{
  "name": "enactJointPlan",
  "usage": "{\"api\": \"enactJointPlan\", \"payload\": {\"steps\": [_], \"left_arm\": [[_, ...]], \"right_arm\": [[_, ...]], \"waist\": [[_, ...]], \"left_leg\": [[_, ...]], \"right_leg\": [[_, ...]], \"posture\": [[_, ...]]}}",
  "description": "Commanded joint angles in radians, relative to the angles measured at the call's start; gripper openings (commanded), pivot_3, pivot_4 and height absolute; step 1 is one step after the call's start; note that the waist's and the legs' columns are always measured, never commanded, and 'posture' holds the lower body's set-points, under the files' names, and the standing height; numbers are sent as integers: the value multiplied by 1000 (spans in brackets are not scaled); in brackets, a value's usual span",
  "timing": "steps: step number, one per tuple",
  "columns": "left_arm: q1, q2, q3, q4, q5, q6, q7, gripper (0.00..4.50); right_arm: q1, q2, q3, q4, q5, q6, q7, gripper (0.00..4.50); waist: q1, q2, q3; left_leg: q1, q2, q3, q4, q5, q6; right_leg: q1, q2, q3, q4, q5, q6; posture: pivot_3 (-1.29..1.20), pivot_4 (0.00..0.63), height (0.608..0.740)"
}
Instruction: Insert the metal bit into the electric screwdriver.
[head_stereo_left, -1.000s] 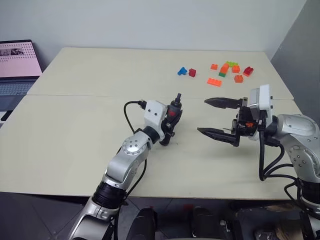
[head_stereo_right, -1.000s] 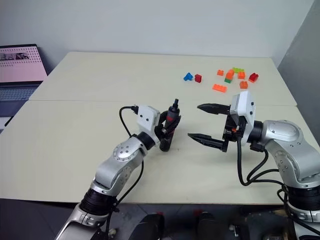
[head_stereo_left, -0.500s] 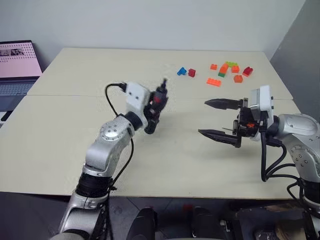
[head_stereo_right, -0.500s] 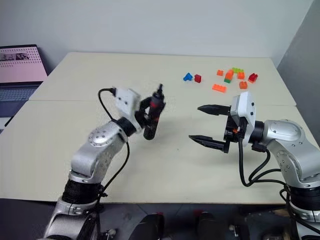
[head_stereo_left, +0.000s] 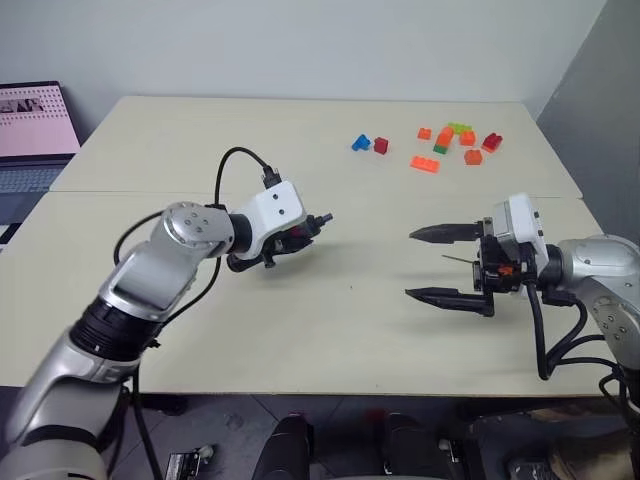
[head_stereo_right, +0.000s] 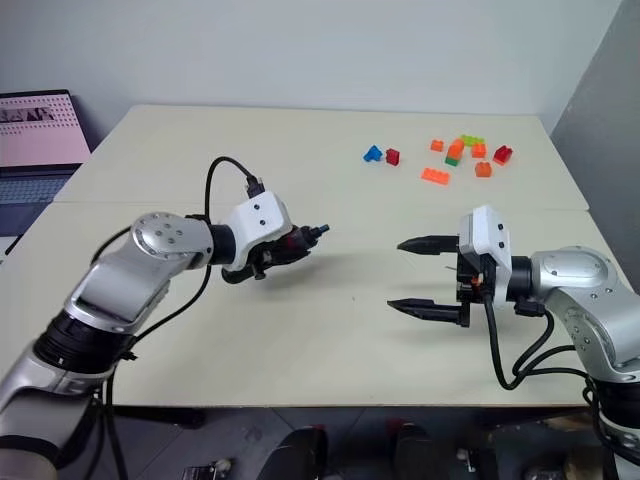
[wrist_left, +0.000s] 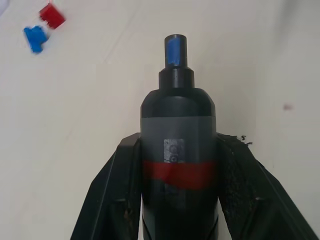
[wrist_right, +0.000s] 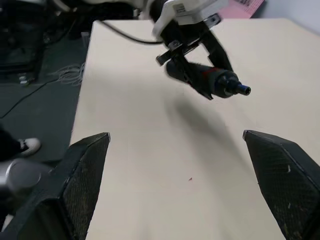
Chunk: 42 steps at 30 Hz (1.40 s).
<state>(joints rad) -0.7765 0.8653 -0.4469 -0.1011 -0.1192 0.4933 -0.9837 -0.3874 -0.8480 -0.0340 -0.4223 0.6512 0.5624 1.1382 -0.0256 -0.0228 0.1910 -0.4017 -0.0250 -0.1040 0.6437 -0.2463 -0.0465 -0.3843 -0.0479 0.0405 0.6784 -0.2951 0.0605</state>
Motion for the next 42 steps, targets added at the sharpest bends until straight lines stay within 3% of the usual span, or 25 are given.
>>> {"api": "enactJointPlan", "payload": {"steps": [1, 11, 12, 22, 40, 42], "left_arm": [[-20, -20, -48, 76, 70, -115, -104, 1665], [0, -99, -95, 206, 196, -253, -186, 1665], [1, -105, -93, 212, 202, -257, -188, 2225], [-7, -125, -89, 211, 245, -272, -272, 4417], [-122, -295, -133, 477, 374, -346, -309, 4417], [-120, -300, -136, 484, 384, -349, -313, 4059]], "right_arm": [[-1, -1, 1, -32, 10, -7, 10, 4500], [44, -4, 11, -74, 12, 0, -5, 4500], [46, -4, 12, -74, 10, -1, -6, 4500], [58, -19, 12, -73, 8, 11, -1, 4500], [99, -35, 5, -107, 18, 29, -1, 4500], [103, -36, 2, -112, 20, 32, -3, 4500]], "waist": [[-1, 0, 0], [-3, 0, 0], [-3, 0, 0], [-3, 0, 0], [0, 0, -1], [0, 1, -1]], "left_leg": [[0, 0, 0, 0, 0, 0], [-1, 1, -1, 1, 0, 0], [-1, 1, -1, 1, 0, 0], [0, 1, -1, 1, 0, 0], [3, 0, -3, 2, 0, 0], [3, 0, -3, 2, 0, 0]], "right_leg": [[0, 0, 0, 0, 0, 0], [-1, 0, 0, 1, 0, 0], [-1, 0, 0, 1, 0, 0], [0, 0, 0, 2, 0, 0], [5, -1, -2, 1, 0, 0], [5, -1, -2, 1, 0, 0]], "posture": [[0, 150, 740], [0, 150, 740], [0, 150, 740], [0, 150, 740], [0, 150, 740], [0, 150, 740]]}}
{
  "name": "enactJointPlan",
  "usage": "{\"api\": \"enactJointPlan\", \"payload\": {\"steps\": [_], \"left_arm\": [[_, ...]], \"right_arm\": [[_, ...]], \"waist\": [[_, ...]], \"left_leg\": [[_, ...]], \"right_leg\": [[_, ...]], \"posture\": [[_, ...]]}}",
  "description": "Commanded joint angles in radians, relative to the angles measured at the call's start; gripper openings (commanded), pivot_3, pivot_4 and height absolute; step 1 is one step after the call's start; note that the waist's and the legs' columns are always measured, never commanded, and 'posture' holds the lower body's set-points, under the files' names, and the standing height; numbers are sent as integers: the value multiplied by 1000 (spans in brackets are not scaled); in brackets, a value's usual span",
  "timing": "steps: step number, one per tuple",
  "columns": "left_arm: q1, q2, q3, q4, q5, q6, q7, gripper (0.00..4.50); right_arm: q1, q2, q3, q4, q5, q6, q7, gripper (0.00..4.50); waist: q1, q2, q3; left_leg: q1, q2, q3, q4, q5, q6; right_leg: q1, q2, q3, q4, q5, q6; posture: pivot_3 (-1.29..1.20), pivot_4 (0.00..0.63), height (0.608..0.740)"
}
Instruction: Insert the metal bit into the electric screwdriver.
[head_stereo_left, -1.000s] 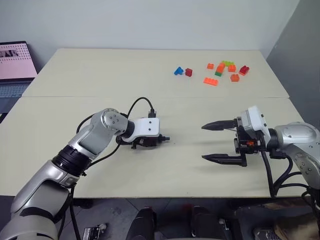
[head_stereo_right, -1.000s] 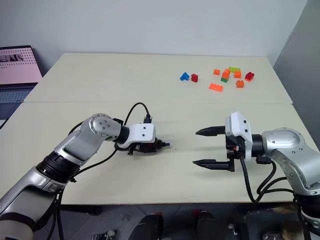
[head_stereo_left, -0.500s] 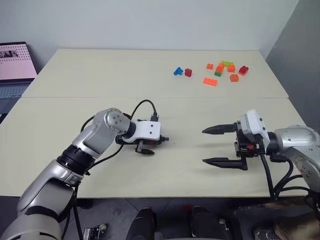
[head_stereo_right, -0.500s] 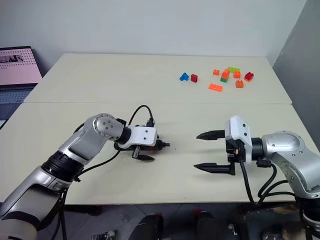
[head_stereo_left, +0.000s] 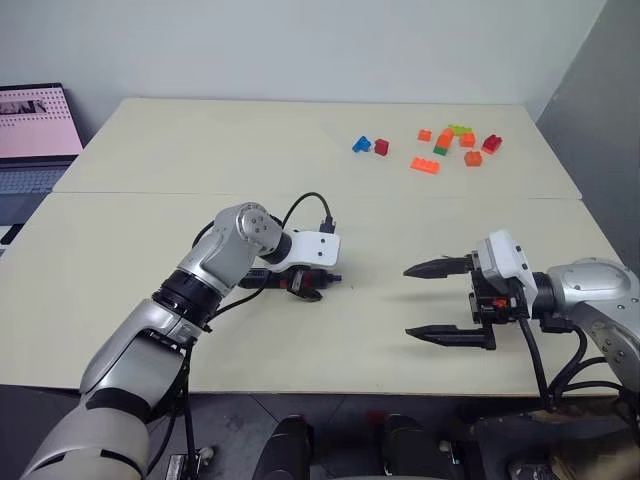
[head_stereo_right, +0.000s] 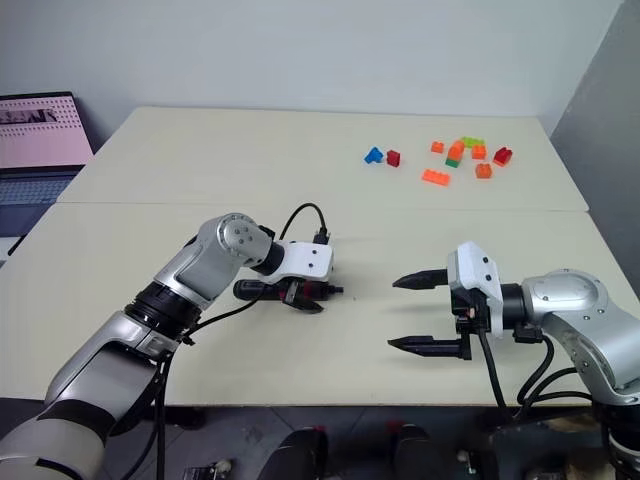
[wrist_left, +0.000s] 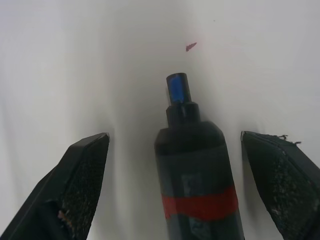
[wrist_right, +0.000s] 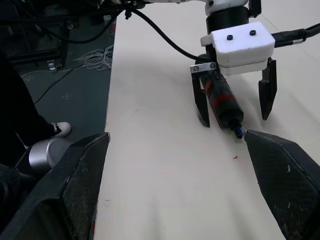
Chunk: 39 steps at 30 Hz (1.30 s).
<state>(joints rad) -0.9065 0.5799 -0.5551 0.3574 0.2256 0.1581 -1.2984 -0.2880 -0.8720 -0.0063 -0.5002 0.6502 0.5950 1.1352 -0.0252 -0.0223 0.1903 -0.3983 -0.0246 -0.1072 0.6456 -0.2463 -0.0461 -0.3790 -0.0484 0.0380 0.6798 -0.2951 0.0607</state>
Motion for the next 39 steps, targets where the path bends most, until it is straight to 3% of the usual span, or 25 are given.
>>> {"api": "enactJointPlan", "payload": {"steps": [1, 11, 20, 24, 33, 39], "left_arm": [[11, -16, -30, 30, 45, -17, -1, 3949], [27, -15, -18, 34, 59, 39, -32, 1725], [37, 21, 44, -35, 19, 61, -39, 1673], [18, -13, 113, -93, -29, 110, 11, 1671], [-57, -274, 327, -225, -175, 360, 303, 1669], [33, -405, 459, -300, -220, 343, 575, 1660]], "right_arm": [[4, -12, -27, -35, 22, 1, -1, 4500], [9, -11, -30, -39, 26, 4, -5, 4500], [-12, -13, -29, -15, 16, -9, 2, 4500], [-15, -17, -38, -7, 11, -14, 1, 4500], [-62, -22, -71, 38, 5, -27, -9, 4500], [-120, 2, -106, 86, 20, -29, -45, 4500]], "waist": [[0, 0, 0], [-2, 1, 0], [-8, 1, -1], [-8, 1, 0], [3, -1, 0], [-10, 0, 0]], "left_leg": [[0, 0, 0, 0, 0, 0], [3, 0, 0, 0, 0, 0], [5, 1, 0, 0, 0, 0], [3, 1, 0, 0, 0, 0], [-3, -1, -1, 1, 0, 0], [-1, 0, -1, 0, 0, 0]], "right_leg": [[0, 0, 0, 0, 0, 0], [3, 0, 0, 0, 0, 0], [4, 0, 0, 0, 0, 0], [3, 1, 0, 0, 0, 0], [-1, -4, -1, -1, 0, 1], [-1, -3, 1, 0, 0, 1]], "posture": [[0, 150, 740], [0, 150, 740], [0, 150, 740], [0, 150, 740], [0, 150, 740], [0, 150, 740]]}}
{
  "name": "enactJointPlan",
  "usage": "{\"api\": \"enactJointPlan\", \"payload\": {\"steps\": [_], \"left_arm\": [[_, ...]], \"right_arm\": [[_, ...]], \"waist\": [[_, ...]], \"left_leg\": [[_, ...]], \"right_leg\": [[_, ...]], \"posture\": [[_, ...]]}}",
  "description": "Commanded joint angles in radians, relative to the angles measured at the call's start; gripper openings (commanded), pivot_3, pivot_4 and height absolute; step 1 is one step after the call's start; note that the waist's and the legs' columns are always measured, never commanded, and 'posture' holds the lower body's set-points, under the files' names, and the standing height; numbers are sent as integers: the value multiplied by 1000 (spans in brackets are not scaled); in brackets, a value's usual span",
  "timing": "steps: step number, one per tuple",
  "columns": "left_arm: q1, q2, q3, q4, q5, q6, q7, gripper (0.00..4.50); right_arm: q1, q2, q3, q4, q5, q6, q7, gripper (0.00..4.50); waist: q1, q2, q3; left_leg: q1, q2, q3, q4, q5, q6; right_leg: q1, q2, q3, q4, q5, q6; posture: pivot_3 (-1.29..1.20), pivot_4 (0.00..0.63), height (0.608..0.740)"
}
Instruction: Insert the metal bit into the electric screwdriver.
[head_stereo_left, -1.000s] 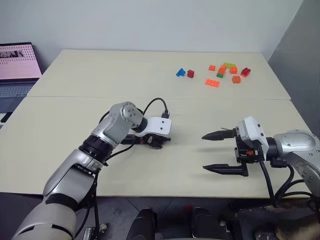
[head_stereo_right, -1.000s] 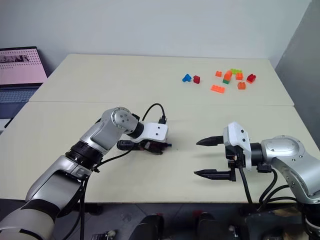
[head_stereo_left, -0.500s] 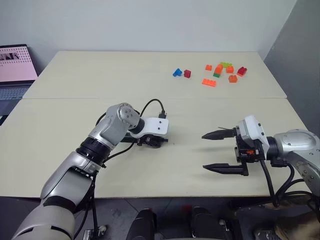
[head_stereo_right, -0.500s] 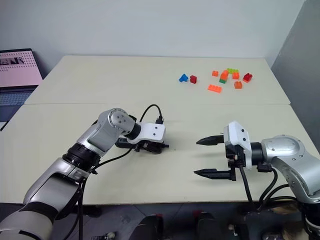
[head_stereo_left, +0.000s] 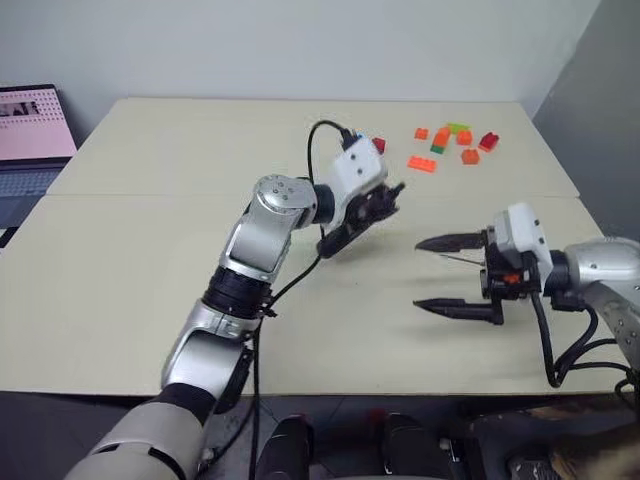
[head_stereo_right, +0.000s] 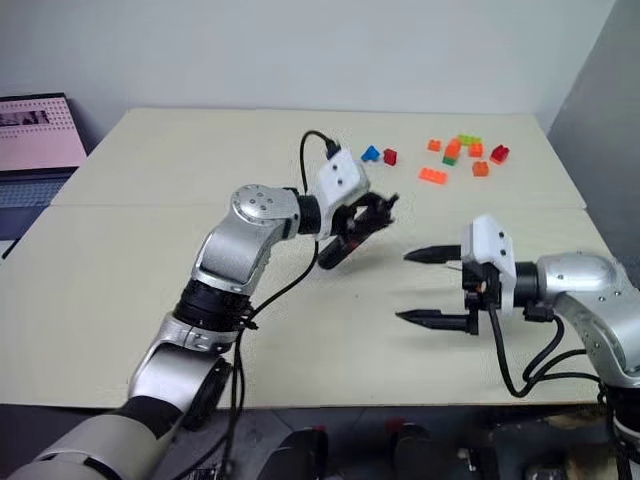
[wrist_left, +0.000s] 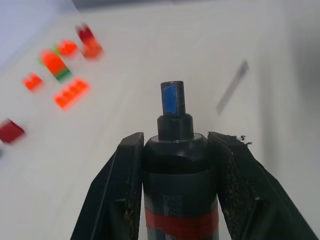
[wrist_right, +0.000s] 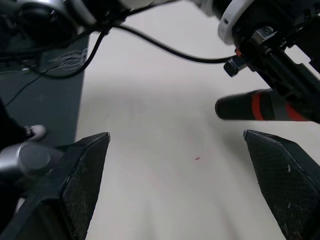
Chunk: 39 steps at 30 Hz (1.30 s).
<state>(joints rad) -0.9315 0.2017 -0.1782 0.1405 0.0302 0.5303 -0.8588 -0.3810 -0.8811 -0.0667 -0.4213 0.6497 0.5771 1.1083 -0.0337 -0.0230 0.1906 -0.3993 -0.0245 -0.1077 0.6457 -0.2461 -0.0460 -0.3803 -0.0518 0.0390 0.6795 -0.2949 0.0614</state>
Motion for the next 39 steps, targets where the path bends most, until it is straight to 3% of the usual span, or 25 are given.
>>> {"api": "enactJointPlan", "payload": {"steps": [1, 9, 25, 34, 39], "left_arm": [[85, -43, 98, -106, -41, -28, 163, 1660], [367, -123, 134, -249, -73, -106, 365, 1656], [617, -98, 109, -448, -115, -85, 477, 1654], [701, -66, 129, -508, -161, -92, 490, 1653], [722, -61, 109, -513, -159, -114, 500, 1653]], "right_arm": [[-34, 15, -51, 11, 23, -11, -24, 4500], [-71, 31, -62, 30, 24, -7, -37, 4500], [-67, -14, -44, 73, -30, -47, 17, 4500], [-110, -76, 36, 226, -185, -139, 92, 4500], [-240, -135, 227, 454, -451, -195, 109, 4500]], "waist": [[-3, 1, 0], [10, 1, -1], [7, 3, -2], [7, 3, -3], [4, 6, -4]], "left_leg": [[1, 0, 0, 0, 0, 0], [1, 0, -1, 2, 0, 0], [7, 0, 2, 0, 0, 0], [8, 0, 3, 0, 0, 0], [10, 0, 5, 0, 0, 0]], "right_leg": [[0, 1, 1, 0, 0, 0], [0, -1, 2, 1, 1, 1], [8, -1, 1, -1, 1, 1], [9, -1, 2, -1, 1, 1], [9, -1, 3, -2, 1, 1]], "posture": [[0, 150, 740], [0, 150, 740], [0, 150, 740], [0, 150, 740], [0, 150, 740]]}}
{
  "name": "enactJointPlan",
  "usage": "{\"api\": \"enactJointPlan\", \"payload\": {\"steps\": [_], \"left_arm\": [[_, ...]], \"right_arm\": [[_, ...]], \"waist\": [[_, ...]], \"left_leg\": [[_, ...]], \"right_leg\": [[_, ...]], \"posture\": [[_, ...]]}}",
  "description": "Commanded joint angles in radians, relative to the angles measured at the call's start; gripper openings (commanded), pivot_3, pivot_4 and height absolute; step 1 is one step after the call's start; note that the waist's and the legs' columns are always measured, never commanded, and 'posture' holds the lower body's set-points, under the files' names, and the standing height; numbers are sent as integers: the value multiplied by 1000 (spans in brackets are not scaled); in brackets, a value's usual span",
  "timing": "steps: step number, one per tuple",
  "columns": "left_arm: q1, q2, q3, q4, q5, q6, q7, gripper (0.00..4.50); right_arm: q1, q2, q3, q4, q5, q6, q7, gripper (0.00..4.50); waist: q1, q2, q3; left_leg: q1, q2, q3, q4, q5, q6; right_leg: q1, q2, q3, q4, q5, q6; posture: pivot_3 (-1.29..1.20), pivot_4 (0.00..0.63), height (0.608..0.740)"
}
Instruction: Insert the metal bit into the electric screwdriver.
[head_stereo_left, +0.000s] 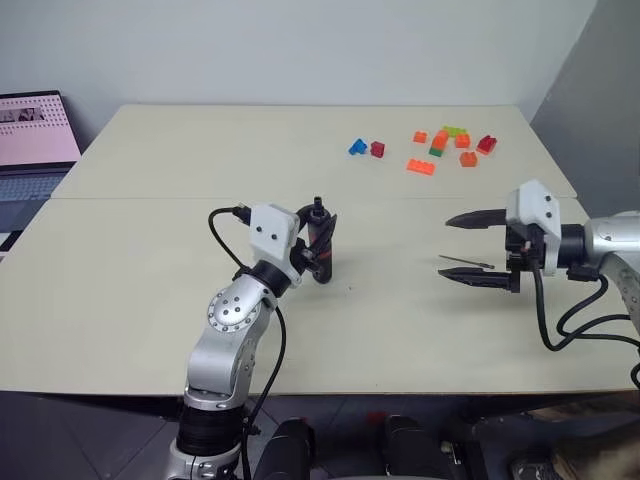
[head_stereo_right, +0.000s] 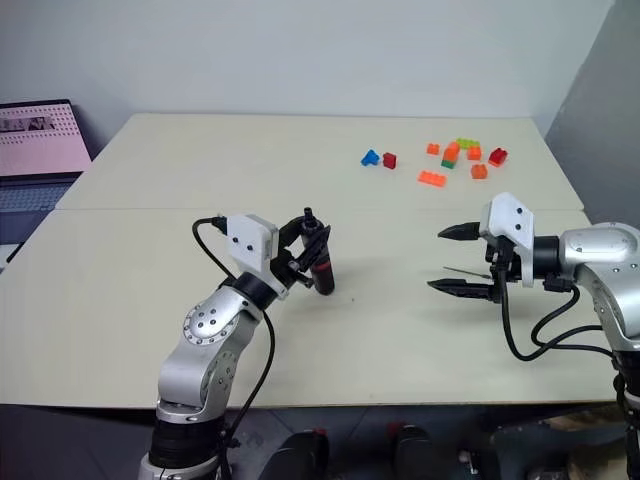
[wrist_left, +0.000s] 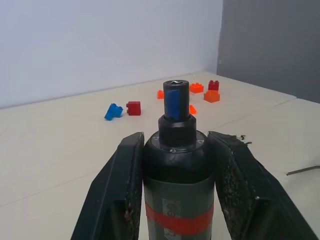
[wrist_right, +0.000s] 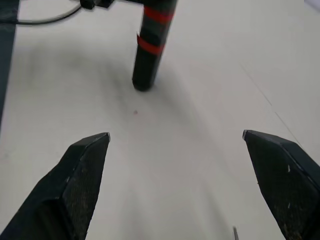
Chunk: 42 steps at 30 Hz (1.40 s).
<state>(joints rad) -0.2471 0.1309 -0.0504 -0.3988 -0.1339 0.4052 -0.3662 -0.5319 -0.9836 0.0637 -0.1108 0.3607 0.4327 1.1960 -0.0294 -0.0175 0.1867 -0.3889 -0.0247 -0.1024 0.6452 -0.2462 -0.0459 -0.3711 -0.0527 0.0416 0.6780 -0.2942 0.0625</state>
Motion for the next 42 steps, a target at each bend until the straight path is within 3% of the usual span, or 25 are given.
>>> {"api": "enactJointPlan", "payload": {"steps": [1, 6, 14, 17, 22, 33, 38, 42], "left_arm": [[42, 11, -23, 26, 5, 6, 10, 1653], [69, 8, -36, 27, 4, -20, 19, 1652], [72, 8, -49, 40, 18, -42, 49, 1642], [72, 7, -57, 43, 23, -49, 60, 1642], [81, 7, -59, 45, 25, -59, 77, 1642], [90, 21, -69, 52, 35, -61, 91, 1641], [93, 43, -74, 47, 21, -54, 66, 1641], [90, 54, -69, 41, 38, -70, 72, 1641]], "right_arm": [[-124, -29, 133, 205, -199, -69, 40, 4500], [-313, 41, 304, 535, -387, -176, 130, 4500], [-532, 207, 448, 999, -603, -323, 144, 4500], [-587, 249, 464, 1132, -651, -354, 136, 4049], [-641, 289, 459, 1265, -686, -364, 168, 2821], [-672, 320, 411, 1351, -691, -306, 219, 99], [-674, 318, 331, 1334, -637, -287, 220, 0], [-654, 312, 195, 1261, -530, -311, 157, 0]], "waist": [[0, 0, 0], [-3, 0, 0], [-2, 1, 0], [-2, 1, 0], [-2, 1, -1], [-2, 2, -1], [-3, 2, -1], [-5, 2, -1]], "left_leg": [[1, 0, 0, 0, 0, 0], [4, 0, 3, -2, 0, 0], [5, 0, 3, -2, 0, 0], [5, 0, 3, -2, 0, 0], [5, 0, 2, -2, 0, 0], [6, 0, 2, -2, 0, 0], [6, 0, 2, -2, 0, 0], [6, 0, 3, -2, 0, 0]], "right_leg": [[1, 0, 0, 0, 0, 0], [3, 0, 1, -2, 0, 0], [3, 0, 2, -2, 0, -1], [3, 0, 2, -2, 0, -1], [3, 0, 2, -2, 0, -1], [4, 0, 2, -1, 0, -1], [4, 0, 2, -1, 0, -1], [3, 0, 2, -1, 0, -1]], "posture": [[0, 150, 740], [0, 150, 740], [0, 150, 740], [0, 150, 740], [0, 150, 740], [0, 150, 740], [0, 150, 740], [0, 150, 740]]}}
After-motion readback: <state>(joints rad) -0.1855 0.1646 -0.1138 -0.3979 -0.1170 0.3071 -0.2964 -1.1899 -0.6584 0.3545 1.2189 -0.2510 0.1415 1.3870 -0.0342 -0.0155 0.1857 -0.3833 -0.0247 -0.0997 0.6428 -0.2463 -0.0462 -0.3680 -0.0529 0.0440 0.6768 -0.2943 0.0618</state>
